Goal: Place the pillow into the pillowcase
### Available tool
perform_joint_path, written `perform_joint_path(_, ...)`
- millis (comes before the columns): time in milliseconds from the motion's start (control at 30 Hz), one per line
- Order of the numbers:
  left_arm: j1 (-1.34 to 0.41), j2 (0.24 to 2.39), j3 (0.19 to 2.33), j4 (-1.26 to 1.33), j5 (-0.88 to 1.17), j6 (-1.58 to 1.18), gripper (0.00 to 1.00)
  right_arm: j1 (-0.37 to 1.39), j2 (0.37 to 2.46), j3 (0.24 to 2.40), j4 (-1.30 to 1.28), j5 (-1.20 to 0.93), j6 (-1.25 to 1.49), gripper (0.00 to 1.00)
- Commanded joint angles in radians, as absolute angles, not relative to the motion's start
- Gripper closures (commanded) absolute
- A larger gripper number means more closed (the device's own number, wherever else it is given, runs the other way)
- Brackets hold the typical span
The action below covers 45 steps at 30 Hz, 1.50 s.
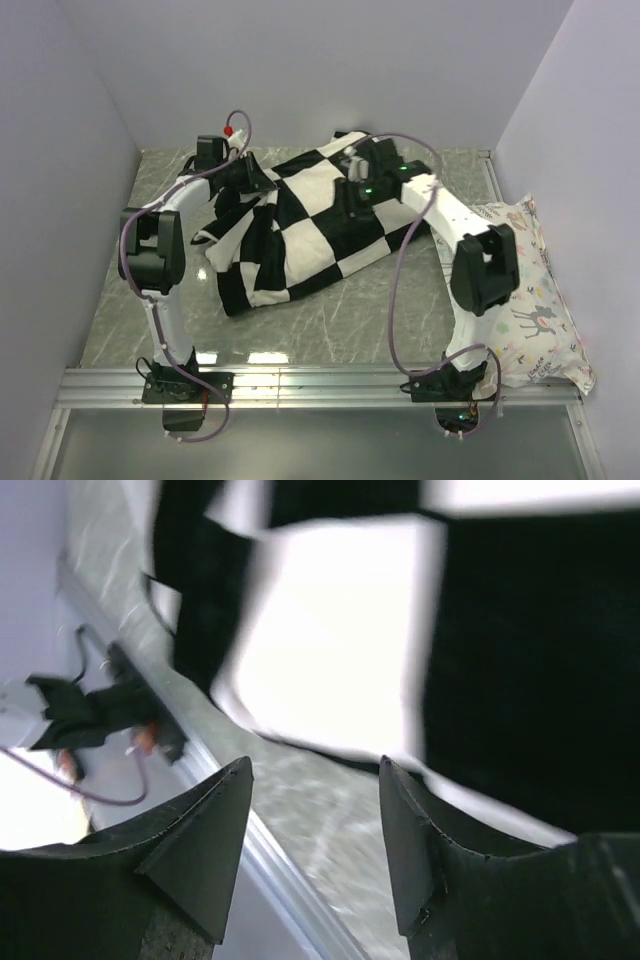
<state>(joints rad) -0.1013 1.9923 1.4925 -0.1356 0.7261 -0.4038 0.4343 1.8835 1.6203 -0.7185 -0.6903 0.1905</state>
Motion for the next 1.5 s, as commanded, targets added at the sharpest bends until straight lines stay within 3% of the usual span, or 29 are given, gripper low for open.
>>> perform_joint_path(0,-0.132,2.002,1.614,-0.084,0.716,-0.345,0.83,0.37,1.753,1.563,-0.782,-0.603,0.089,0.39)
perform_joint_path(100,-0.132,1.994,1.733,-0.245,0.715,-0.241,0.52,0.367,1.744,1.52,-0.776,-0.502,0.034,0.4)
perform_joint_path(200,-0.115,1.93,1.752,-0.545,0.675,0.039,0.43,0.359,1.755,1.496,-0.761,-0.395,-0.039,0.41)
perform_joint_path(267,-0.081,1.846,1.668,-0.644,0.644,0.125,0.42,0.357,1.762,1.502,-0.759,-0.336,-0.083,0.41)
perform_joint_path(333,-0.029,1.685,1.501,-0.667,0.655,0.238,0.12,0.356,1.773,1.517,-0.756,-0.26,-0.141,0.39)
perform_joint_path(367,-0.017,1.633,1.449,-0.673,0.622,0.262,0.1,0.356,1.776,1.523,-0.753,-0.246,-0.158,0.39)
perform_joint_path(533,-0.008,1.442,1.223,-0.736,0.508,0.38,0.15,0.359,1.845,1.548,-0.733,-0.215,-0.184,0.39)
perform_joint_path(700,-0.053,1.434,1.088,-0.698,0.48,0.37,0.44,0.359,1.931,1.58,-0.719,-0.184,-0.179,0.42)
perform_joint_path(767,-0.075,1.466,1.08,-0.672,0.476,0.342,0.49,0.359,1.962,1.589,-0.721,-0.187,-0.173,0.43)
perform_joint_path(1167,-0.121,1.56,1.034,-0.604,0.658,0.262,0.24,0.383,2.005,1.546,-0.712,-0.189,-0.178,0.44)
perform_joint_path(1467,-0.123,1.531,1.068,-0.661,0.741,0.279,0.25,0.387,2.017,1.542,-0.71,-0.184,-0.175,0.44)
